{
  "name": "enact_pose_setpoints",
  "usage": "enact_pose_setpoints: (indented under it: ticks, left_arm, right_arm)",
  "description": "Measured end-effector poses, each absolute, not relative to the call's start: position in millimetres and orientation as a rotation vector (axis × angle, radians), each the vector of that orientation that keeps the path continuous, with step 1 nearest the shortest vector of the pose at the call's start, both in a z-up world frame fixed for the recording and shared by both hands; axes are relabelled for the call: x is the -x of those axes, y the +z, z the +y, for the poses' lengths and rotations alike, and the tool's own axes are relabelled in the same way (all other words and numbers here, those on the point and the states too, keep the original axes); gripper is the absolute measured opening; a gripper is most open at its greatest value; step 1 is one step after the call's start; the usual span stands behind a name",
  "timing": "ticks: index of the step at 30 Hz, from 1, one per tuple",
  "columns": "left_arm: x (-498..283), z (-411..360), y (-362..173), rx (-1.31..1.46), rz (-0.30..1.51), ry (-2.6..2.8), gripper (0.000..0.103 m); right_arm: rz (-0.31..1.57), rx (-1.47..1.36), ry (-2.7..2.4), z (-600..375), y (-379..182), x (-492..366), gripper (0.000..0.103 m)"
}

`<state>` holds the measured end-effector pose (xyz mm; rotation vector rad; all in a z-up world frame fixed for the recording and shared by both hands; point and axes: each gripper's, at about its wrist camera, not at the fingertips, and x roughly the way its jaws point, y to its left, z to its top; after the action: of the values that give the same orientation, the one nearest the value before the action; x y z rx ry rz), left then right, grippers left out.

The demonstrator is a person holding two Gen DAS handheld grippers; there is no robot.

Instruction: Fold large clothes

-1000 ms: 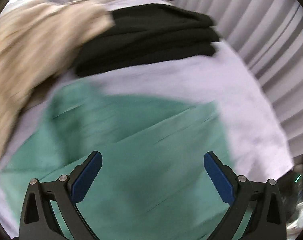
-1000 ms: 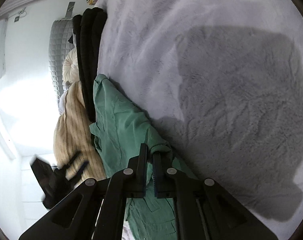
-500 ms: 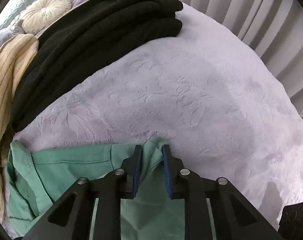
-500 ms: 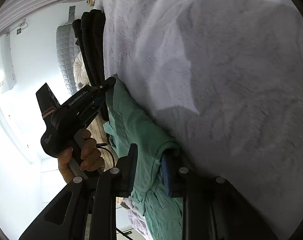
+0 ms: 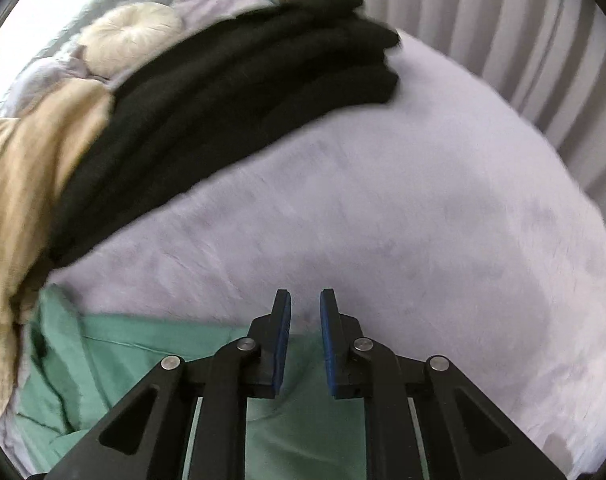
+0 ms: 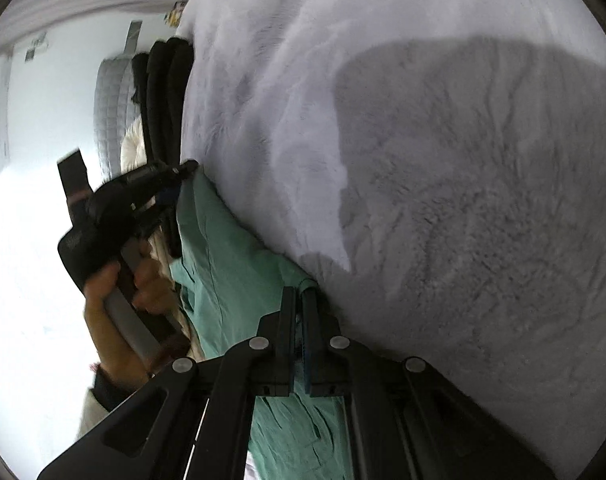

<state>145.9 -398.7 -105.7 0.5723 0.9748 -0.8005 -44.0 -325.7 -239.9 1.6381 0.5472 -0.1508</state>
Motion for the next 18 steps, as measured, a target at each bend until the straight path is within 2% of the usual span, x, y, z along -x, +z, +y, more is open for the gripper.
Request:
enact_pose_setpoints:
  ticks: [8, 14, 18]
  left_arm:
    - [-165, -319, -60, -0.522, 1.026, -0.823, 0.018]
    - [-165, -203, -76, -0.541, 1.112, -0.692, 0.018]
    - [-169, -131, -106, -0.549, 1.168, -0.569, 0.018]
  right_arm:
    - [0.528, -1.564, -0.112, -328, -205, 76, 0.003]
    - [0.615, -1.353, -0.032, -313, -167, 31, 0.003]
    - [0.693, -1.259, -0.03, -306, -168, -4, 0.003]
